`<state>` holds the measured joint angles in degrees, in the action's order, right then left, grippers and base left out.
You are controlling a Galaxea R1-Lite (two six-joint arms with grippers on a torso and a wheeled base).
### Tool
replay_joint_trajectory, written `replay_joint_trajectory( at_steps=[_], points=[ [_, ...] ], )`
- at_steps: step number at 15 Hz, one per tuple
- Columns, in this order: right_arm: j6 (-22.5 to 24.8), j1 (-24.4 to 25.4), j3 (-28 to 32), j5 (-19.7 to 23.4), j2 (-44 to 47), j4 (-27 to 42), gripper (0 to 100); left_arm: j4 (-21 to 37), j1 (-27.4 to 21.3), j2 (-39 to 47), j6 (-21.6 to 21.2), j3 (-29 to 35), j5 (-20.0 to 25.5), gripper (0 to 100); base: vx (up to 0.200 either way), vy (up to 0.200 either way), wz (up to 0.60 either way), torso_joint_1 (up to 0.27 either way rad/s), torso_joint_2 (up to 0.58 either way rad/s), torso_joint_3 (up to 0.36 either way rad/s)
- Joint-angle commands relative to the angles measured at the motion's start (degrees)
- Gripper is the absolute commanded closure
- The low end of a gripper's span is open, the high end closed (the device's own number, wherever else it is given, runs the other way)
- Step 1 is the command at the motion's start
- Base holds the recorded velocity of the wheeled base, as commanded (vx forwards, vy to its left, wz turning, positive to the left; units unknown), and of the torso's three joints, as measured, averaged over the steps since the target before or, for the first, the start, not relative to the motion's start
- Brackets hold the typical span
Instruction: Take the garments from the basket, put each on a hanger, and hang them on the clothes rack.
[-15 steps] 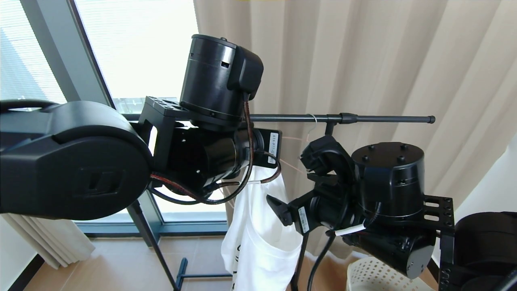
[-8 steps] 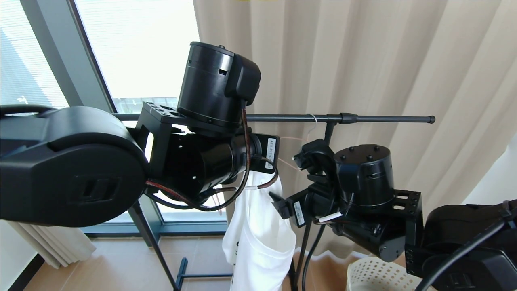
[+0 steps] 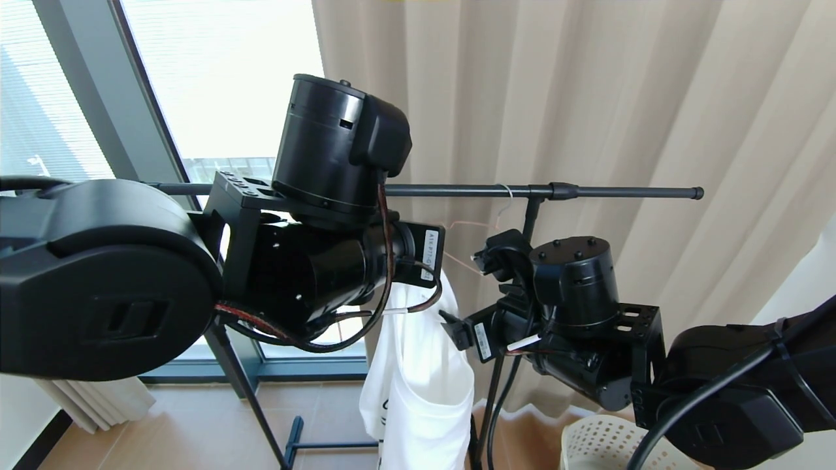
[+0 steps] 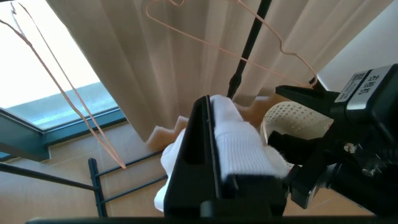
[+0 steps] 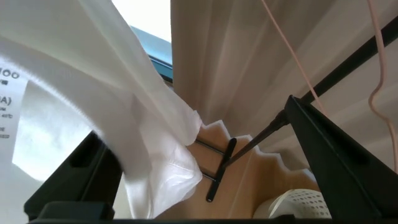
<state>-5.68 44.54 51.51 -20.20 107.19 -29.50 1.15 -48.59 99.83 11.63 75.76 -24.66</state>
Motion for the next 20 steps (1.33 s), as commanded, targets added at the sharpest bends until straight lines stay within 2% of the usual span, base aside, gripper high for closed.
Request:
replay_joint_trajectory(
  at_steps=[1,3,6,12,13,17,20],
  points=[
    [0.0,0.0,0.0,0.0,-0.2,0.0,0,0.0,0.0,-0.6,0.1,-0.9,0.0,100,0.0,0.0,0.0,0.0,0.0,0.0],
    [0.1,-0.8,0.0,0.0,-1.0,0.0,0,0.0,0.3,-1.1,0.3,-2.8,0.4,100,0.0,0.0,0.0,0.0,0.0,0.0],
    [0.1,-2.0,0.0,0.2,-2.4,0.1,0,-0.1,0.6,-3.2,0.1,-6.6,4.1,100,0.0,0.0,0.0,0.0,0.0,0.0],
    [-0.1,-1.5,-1.0,0.3,-1.5,0.0,0,-0.4,1.2,-4.1,0.1,-6.0,4.4,100,0.0,0.0,0.0,0.0,0.0,0.0],
    [-0.1,-1.4,-0.9,0.3,-1.1,0.0,100,-0.4,1.2,-4.1,0.1,-6.1,4.4,100,0.0,0.0,0.0,0.0,0.0,0.0],
    [0.2,-0.2,-2.6,0.2,-0.8,-4.8,100,-0.4,1.0,-3.9,-0.1,-6.3,4.6,100,0.0,0.0,0.0,0.0,0.0,0.0],
    [0.9,-0.2,-3.1,0.2,-1.4,-5.0,100,-0.3,1.1,-3.9,-1.3,-7.4,4.7,100,0.0,0.0,0.0,0.0,0.0,0.0]
  ],
)
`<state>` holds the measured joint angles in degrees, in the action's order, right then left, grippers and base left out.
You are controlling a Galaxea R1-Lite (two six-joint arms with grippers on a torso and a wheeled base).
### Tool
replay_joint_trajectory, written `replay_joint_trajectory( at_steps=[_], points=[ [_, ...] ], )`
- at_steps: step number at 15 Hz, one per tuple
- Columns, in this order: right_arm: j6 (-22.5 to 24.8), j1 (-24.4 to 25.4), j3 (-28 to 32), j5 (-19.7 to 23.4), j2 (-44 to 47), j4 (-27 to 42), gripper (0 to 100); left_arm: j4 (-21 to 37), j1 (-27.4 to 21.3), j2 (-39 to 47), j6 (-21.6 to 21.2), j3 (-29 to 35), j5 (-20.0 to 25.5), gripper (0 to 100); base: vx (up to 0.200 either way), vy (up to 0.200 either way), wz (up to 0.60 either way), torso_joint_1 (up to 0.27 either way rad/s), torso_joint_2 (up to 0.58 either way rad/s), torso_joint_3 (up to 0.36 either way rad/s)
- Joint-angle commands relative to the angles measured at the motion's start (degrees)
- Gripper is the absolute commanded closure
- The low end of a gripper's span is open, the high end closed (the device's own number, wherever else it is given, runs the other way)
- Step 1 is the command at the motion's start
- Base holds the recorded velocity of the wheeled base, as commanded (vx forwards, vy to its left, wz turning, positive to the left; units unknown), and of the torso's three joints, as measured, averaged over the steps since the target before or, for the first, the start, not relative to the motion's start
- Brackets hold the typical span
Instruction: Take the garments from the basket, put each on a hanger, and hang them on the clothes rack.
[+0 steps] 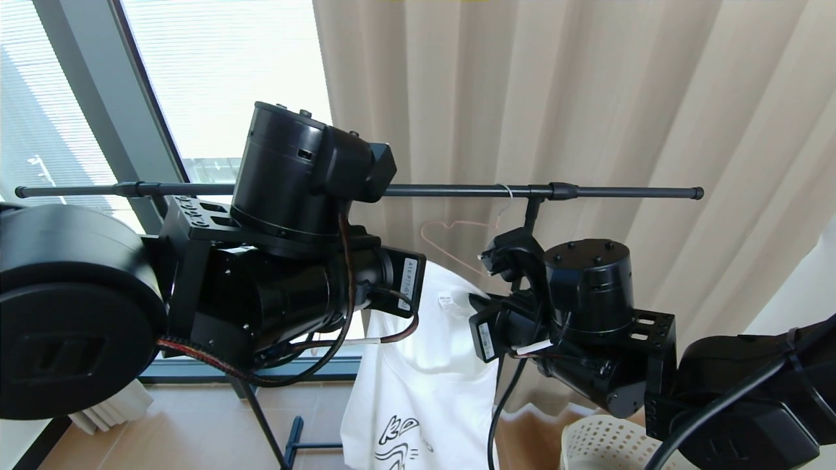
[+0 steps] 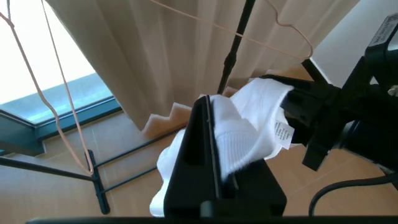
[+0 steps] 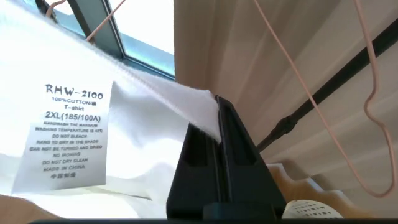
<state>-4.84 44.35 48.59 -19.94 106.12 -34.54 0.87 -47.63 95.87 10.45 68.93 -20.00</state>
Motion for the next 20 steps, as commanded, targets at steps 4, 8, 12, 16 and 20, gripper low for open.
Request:
replay_joint_trajectory(
  at_steps=[4,8,12,16,20],
  points=[
    [1.4,-0.4,-0.2,0.0,-2.1,0.0,100,0.0,1.0,0.1,-0.4,-2.7,0.1,100,0.0,0.0,0.0,0.0,0.0,0.0],
    [2.7,-2.3,0.2,-0.7,-5.0,0.0,100,-0.1,2.3,-1.7,-1.0,-8.1,0.0,0,0.0,0.0,0.0,0.0,0.0,0.0],
    [3.6,-2.2,-0.3,-1.0,-6.0,0.1,100,-0.1,2.0,-6.2,-1.0,-13.6,-0.1,0,0.0,0.0,0.0,0.0,0.0,0.0],
    [3.9,-2.0,-0.5,-2.9,-5.7,0.0,100,-0.2,5.4,-6.1,1.9,-14.5,-0.5,0,0.0,0.0,0.0,0.0,0.0,0.0],
    [4.0,-1.8,-1.0,-2.9,-5.7,0.0,100,-1.3,11.3,3.5,7.5,-9.6,-3.0,0,0.0,0.0,0.0,0.0,0.0,0.0]
  ],
)
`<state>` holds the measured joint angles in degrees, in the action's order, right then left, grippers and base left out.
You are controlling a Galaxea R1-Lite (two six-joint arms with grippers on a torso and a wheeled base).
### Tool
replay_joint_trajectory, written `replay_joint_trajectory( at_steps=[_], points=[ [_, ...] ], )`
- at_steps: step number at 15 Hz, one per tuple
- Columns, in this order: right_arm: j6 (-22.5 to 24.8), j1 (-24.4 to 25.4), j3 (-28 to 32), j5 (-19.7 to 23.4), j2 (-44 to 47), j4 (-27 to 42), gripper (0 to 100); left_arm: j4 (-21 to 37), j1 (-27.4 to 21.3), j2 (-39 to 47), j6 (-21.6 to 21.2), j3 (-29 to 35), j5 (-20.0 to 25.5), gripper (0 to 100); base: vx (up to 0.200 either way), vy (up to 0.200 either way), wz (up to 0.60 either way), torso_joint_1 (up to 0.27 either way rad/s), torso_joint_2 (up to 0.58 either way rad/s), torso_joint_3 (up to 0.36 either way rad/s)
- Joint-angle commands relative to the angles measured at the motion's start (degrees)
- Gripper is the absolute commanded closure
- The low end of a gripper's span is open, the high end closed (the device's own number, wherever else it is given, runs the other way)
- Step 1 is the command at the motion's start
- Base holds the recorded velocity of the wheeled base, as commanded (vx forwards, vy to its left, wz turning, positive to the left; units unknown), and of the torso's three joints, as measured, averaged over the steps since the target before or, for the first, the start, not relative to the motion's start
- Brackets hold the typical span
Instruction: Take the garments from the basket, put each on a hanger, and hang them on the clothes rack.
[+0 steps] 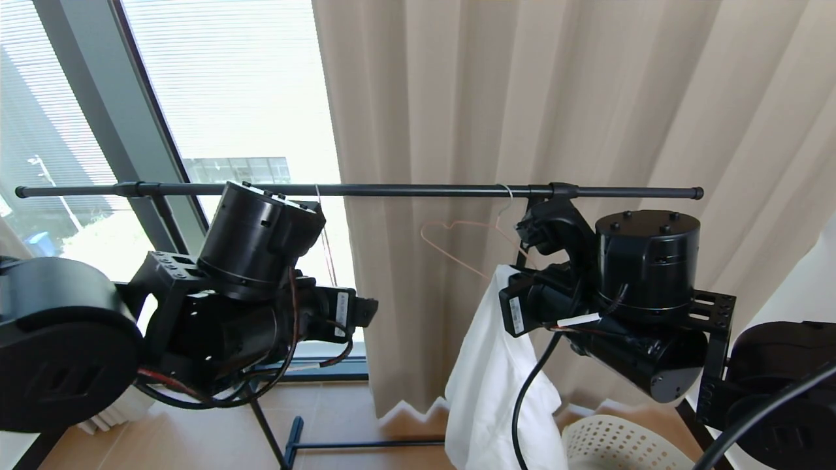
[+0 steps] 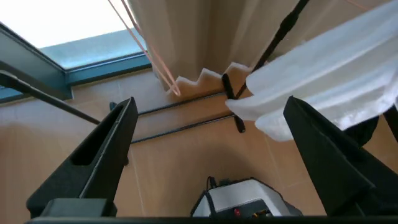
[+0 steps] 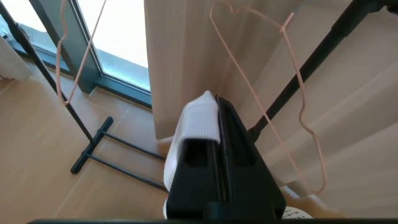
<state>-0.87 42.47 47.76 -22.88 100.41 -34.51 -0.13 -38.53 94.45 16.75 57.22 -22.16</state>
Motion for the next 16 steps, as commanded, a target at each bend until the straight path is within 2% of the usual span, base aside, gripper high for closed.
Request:
replay_joint_trajectory(
  at_steps=[1,4,6,7,11,16],
  points=[
    [0.0,0.1,-0.1,0.0,0.0,0.0,100,-0.1,3.7,7.9,4.0,4.1,-1.3,0,0.0,0.0,0.0,0.0,0.0,0.0],
    [0.0,0.1,0.0,0.0,0.2,0.0,100,-0.2,6.1,11.5,6.6,6.1,-1.6,0,0.0,0.0,0.0,0.0,0.0,0.0],
    [0.0,0.1,0.0,0.0,0.5,0.0,100,-0.3,10.5,15.9,9.6,9.9,-2.2,0,0.0,0.0,0.0,0.0,0.0,0.0],
    [0.0,0.1,0.0,0.1,0.6,0.0,100,-0.3,11.1,17.8,11.2,11.8,-2.2,0,0.0,0.0,0.0,0.0,0.0,0.0],
    [0.0,0.2,0.0,0.0,0.7,0.0,100,-0.1,12.1,25.3,14.4,19.9,-2.2,0,0.0,0.0,0.0,0.0,0.0,0.0],
    [-0.1,0.2,-0.1,0.0,0.7,0.0,100,-0.1,12.1,32.2,15.2,27.2,-2.2,0,0.0,0.0,0.0,0.0,0.0,0.0]
  ],
)
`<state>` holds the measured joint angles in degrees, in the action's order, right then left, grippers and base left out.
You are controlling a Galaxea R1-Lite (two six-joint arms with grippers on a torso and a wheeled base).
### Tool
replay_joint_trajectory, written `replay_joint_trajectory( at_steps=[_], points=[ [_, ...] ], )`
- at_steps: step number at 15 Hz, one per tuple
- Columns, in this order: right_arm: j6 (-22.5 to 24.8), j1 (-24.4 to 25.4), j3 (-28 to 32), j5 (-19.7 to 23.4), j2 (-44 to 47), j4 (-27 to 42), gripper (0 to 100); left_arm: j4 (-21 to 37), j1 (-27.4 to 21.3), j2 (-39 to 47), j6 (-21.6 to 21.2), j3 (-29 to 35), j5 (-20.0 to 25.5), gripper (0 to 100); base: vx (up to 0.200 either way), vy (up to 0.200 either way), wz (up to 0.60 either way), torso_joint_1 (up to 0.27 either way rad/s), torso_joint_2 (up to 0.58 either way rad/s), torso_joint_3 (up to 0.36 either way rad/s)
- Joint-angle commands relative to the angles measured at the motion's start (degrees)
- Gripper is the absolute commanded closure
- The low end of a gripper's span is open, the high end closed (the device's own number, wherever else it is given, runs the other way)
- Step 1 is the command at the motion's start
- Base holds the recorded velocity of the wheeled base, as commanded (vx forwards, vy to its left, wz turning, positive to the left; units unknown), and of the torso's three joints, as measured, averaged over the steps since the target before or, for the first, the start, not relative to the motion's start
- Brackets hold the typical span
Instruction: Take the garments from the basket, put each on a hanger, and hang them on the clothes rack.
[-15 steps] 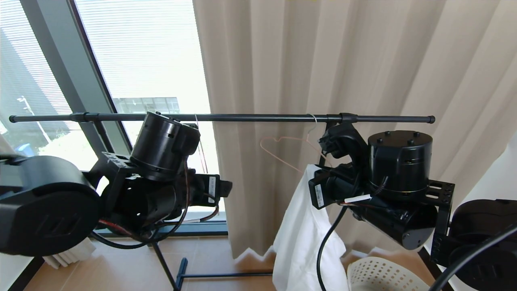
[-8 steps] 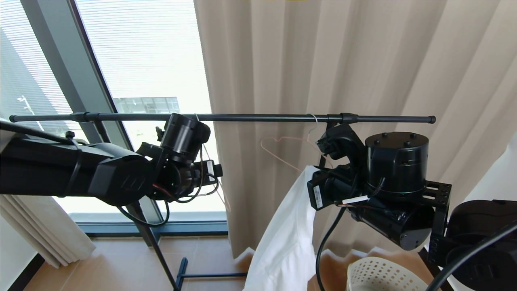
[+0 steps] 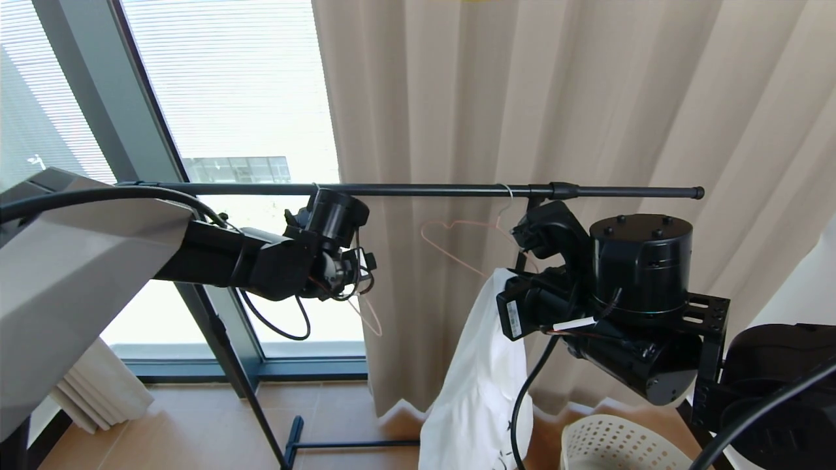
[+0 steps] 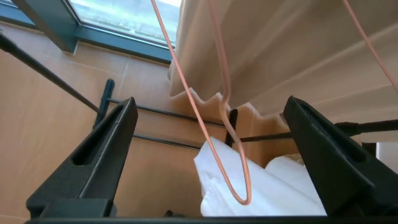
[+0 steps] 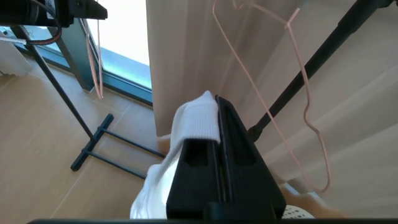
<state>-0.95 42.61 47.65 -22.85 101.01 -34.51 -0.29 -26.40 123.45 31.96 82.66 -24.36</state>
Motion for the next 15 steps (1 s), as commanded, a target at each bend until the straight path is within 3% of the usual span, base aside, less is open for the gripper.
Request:
replay_joint_trajectory(
  at_steps=[1,6,11,15],
  points=[
    [0.0,0.0,0.0,0.1,0.1,0.0,100,0.0,-0.1,3.9,0.0,2.7,-0.1,0,0.0,0.0,0.0,0.0,0.0,0.0],
    [0.0,0.0,0.0,0.0,1.2,0.0,100,0.4,0.3,6.2,0.1,3.9,-0.3,0,0.0,0.0,0.0,0.0,0.0,0.0],
    [0.0,0.0,0.1,0.0,1.2,0.0,100,0.6,1.4,-0.2,-0.7,-5.1,-2.4,0,0.0,0.0,0.0,0.0,0.0,0.0],
    [-0.1,0.0,0.0,0.0,1.2,0.0,100,-0.1,2.4,-0.6,-2.5,-5.1,-2.5,0,0.0,0.0,0.0,0.0,0.0,0.0]
  ],
)
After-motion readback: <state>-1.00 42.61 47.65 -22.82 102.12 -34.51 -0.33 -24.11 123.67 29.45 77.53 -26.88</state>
